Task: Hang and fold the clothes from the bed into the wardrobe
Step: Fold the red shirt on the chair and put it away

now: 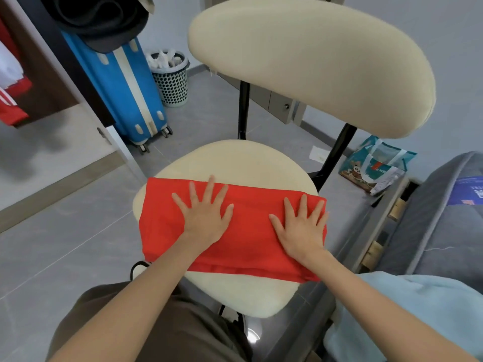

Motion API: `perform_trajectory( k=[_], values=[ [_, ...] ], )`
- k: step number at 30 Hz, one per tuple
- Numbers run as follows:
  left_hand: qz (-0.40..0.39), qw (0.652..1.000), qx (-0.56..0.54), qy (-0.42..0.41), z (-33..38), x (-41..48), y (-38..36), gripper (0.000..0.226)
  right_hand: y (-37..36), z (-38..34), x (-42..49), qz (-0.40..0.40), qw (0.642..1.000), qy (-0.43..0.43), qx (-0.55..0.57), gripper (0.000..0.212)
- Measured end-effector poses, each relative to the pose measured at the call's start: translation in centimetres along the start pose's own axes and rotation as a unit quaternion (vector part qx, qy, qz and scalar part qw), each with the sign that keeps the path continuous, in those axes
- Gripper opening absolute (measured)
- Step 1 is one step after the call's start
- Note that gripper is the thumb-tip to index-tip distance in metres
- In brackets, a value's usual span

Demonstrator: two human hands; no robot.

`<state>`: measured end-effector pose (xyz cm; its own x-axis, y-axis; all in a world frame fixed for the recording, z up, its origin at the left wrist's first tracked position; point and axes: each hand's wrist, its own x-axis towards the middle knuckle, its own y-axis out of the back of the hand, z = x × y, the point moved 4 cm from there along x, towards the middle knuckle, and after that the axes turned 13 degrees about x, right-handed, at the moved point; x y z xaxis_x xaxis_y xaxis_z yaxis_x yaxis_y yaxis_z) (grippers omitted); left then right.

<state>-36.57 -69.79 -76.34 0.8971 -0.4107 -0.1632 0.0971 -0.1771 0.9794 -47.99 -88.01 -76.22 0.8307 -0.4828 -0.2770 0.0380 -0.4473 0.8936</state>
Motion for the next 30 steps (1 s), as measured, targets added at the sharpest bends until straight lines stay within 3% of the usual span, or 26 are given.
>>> perform_trajectory(
  k=[2, 6, 11, 15, 18, 21, 23, 25, 27, 30],
  values=[
    [-0.008, 0.996, 0.027, -0.089, 1.7, 0.9, 0.9, 0.052, -0.1, -1.4, -1.7, -0.045, 0.994, 0.102, -0.014, 0.076],
    [-0.101, 0.988, 0.01, -0.12, 2.2, 2.7, 1.4, 0.048, -0.8, -3.0, -4.1, -0.174, 0.963, 0.193, -0.077, 0.084],
    [-0.07, 0.99, 0.079, -0.098, 0.9, 2.4, 1.9, 0.047, -0.6, -3.6, -3.8, -0.151, 0.941, 0.238, -0.19, 0.073],
    [-0.081, 0.994, 0.075, -0.02, -0.5, 1.6, 2.1, 0.053, 0.6, -4.2, -1.6, -0.107, 0.92, 0.268, -0.266, 0.063],
    [-0.112, 0.993, 0.041, 0.008, -1.7, 0.6, 2.2, 0.055, 2.3, -4.2, 0.9, -0.098, 0.947, 0.22, -0.213, 0.054],
    [-0.146, 0.989, -0.003, 0.005, -2.5, -0.5, 2.0, 0.048, 3.1, -4.3, 2.3, -0.077, 0.987, 0.138, 0.034, 0.048],
    [-0.15, 0.985, -0.078, 0.037, -3.0, -0.9, 1.9, 0.044, 3.0, -3.8, 2.6, -0.006, 0.982, 0.072, 0.175, 0.04],
    [-0.168, 0.956, -0.216, 0.102, -3.3, -1.0, 1.3, 0.058, 2.2, -2.5, 2.4, 0.029, 0.968, -0.01, 0.248, 0.041],
    [-0.179, 0.905, -0.349, 0.163, -3.1, -1.3, 0.6, 0.071, 1.2, -0.7, 2.0, 0.011, 0.958, -0.088, 0.274, 0.057],
    [-0.176, 0.877, -0.411, 0.174, -2.6, -1.3, -0.1, 0.05, 0.3, 1.1, 1.8, -0.034, 0.933, -0.157, 0.323, 0.074]
  ],
)
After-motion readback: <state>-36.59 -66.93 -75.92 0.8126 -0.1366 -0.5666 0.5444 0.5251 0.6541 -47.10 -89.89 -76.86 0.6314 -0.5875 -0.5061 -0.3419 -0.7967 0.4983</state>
